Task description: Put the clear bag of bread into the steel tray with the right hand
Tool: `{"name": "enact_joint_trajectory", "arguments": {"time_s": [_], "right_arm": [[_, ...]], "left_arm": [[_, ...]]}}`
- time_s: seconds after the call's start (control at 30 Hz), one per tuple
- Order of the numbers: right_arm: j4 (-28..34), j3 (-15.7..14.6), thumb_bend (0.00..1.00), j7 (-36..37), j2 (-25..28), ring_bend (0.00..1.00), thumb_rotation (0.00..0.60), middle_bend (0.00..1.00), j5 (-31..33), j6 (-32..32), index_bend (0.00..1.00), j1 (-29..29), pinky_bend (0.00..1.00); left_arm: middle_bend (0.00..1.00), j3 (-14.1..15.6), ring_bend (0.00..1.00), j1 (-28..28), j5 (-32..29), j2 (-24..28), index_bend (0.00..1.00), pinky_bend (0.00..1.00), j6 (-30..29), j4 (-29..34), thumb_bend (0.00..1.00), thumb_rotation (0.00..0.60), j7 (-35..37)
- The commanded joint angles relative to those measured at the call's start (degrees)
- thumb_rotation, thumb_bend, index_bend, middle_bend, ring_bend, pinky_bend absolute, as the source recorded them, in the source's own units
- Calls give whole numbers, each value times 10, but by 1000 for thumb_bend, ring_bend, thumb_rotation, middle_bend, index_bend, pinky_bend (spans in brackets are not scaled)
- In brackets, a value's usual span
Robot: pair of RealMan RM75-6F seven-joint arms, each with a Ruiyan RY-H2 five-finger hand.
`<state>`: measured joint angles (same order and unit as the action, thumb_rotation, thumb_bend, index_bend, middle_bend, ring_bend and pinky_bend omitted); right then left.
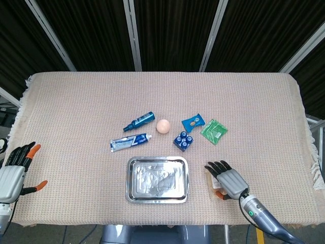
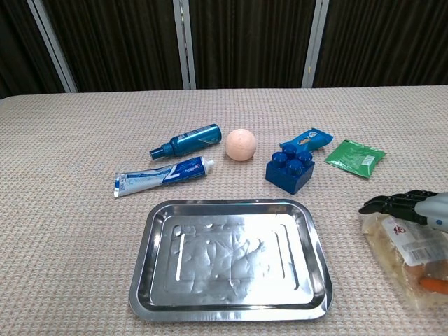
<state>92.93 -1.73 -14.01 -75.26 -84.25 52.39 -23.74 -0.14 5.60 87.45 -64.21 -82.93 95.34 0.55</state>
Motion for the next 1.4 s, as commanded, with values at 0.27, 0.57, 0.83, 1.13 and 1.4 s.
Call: {"name": "enact_joint_trajectory", "arguments": {"time_s": [0.27, 0.57, 0.83, 1.13, 1.4], "right_arm": [[-14, 4, 20, -3, -15, 178, 600, 232, 1, 2, 403, -11, 372], [-12, 3, 92, 16, -10, 368, 600, 388, -30, 31, 581, -15, 564], [67, 13, 92, 37, 37, 383, 600, 397, -70, 54, 591, -31, 587], [137, 47, 88, 89, 36, 383, 600, 397, -92, 1, 585, -103, 587], [102, 81, 89, 115, -43, 380, 600, 396, -70, -69, 578, -176, 587]], "left_arm": [[0, 0, 0, 1, -3, -1, 78, 0, 4, -1, 133, 600, -1], [0, -1, 0, 3, -4, -2, 78, 0, 6, -1, 135, 600, -3], [0, -2, 0, 5, -3, -4, 77, 0, 6, -3, 133, 600, 0], [0, -2, 0, 5, -3, -6, 77, 0, 7, -9, 134, 600, 5], [0, -1, 0, 2, -13, -5, 74, 0, 10, -23, 134, 600, 13]]}}
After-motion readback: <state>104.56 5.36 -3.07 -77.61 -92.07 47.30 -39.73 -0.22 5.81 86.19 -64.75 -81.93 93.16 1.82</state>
